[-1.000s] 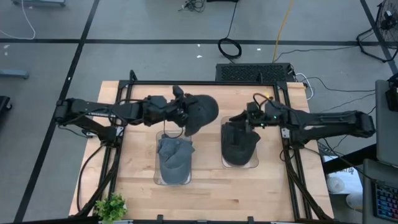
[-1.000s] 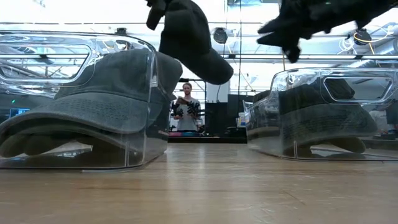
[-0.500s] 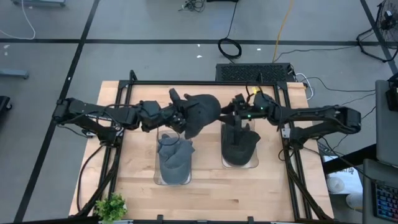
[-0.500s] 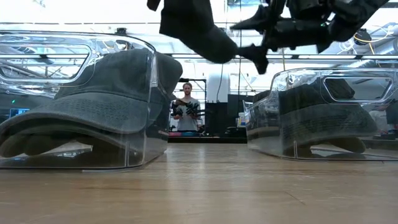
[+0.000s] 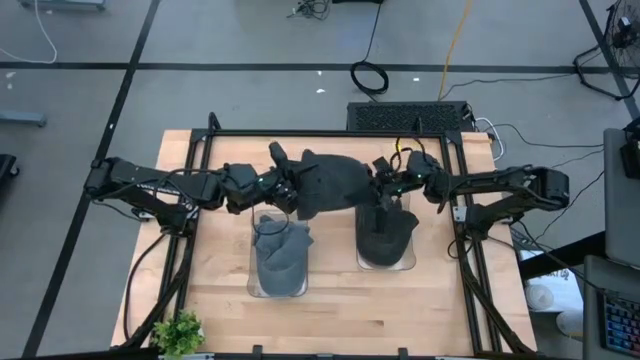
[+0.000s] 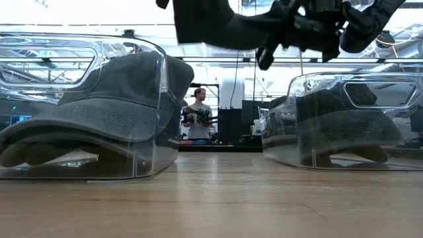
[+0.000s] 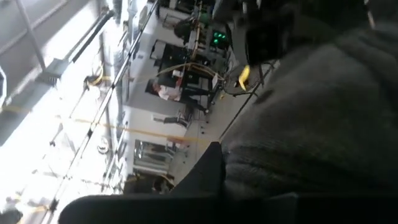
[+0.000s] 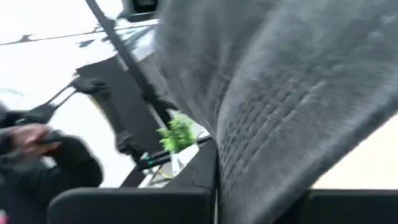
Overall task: Pick & Place hat
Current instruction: Put the black cap into the right transparent bin
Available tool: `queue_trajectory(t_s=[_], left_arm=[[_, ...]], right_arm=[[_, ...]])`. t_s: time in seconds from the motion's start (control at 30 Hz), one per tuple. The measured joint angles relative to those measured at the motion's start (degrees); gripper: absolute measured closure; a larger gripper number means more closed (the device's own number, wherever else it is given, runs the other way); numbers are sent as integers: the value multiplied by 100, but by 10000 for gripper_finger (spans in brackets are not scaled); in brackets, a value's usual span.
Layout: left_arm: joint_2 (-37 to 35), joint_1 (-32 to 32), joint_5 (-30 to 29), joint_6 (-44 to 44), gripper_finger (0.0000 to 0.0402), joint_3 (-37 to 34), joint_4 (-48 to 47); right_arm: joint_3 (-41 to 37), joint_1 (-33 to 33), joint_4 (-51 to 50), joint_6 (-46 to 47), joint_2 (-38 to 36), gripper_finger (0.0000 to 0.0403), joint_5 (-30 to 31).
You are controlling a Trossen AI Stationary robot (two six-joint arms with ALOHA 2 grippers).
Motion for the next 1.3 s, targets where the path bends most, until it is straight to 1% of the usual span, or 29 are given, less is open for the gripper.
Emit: queue_trajectory(t_s=[0.1,0.13,0.17,0.27,0.33,0.43,0.5,0.53,0.57,0.6,0.67,0.7,0.77,0.8,0.87,0.97,1.07,1.1,1.2,1.3], left_arm=[[0,2,-125,-329,385,0,33],[0,2,-190,-539,381,0,92],[0,2,-298,-847,377,0,193],[-4,90,-805,-2052,355,0,275],[-74,220,-955,-2923,332,-2,-84],[-164,481,-891,-4283,288,-1,-737],[-157,728,-714,-5347,255,2,-1200],[-143,871,-540,-5951,237,-14,-1394],[-108,1028,-243,-6531,221,-51,-1471],[-48,1178,228,-7055,205,-80,-1434],[115,1432,1402,-7741,179,-196,-1047],[241,1517,2007,-8028,168,-258,-740],[534,1619,2973,-8439,155,-354,79],[667,1640,3334,-8587,151,-378,523],[918,1648,3874,-8863,148,-373,1521],[1296,1641,4374,-9370,147,-369,2767],[1629,1650,4548,-9804,147,-372,3673],[1709,1666,4578,-9939,147,-372,3924],[1905,1738,4588,-10196,147,-361,4335],[1990,1805,4505,-10077,147,-363,4361]], right_arm=[[0,-3,38,-98,-310,396,-103],[0,-4,-23,-201,-433,398,-73],[0,-4,-120,-299,-575,398,79],[2,2,-717,-870,-1109,399,954],[2,4,-1265,-1235,-1440,400,1612],[2,101,-1873,-1647,-1792,401,2560],[2,224,-1974,-1860,-1932,401,3017],[2,302,-1904,-1972,-1956,401,3243],[2,379,-1814,-2080,-1959,401,3423],[2,459,-1670,-2201,-1936,401,3615],[2,630,-1112,-2498,-1796,402,4003],[2,707,-854,-2684,-1719,402,4180],[2,857,-240,-3064,-1505,402,4588],[2,934,41,-3241,-1383,402,4737],[2,1035,613,-3565,-1132,402,5002],[2,1145,1421,-3988,-807,402,5272],[2,1174,2027,-4052,-573,402,5245],[2,1174,2154,-4037,-517,402,5150],[2,1177,2387,-3909,-438,402,4976],[2,1228,2417,-3887,-416,402,4967]])
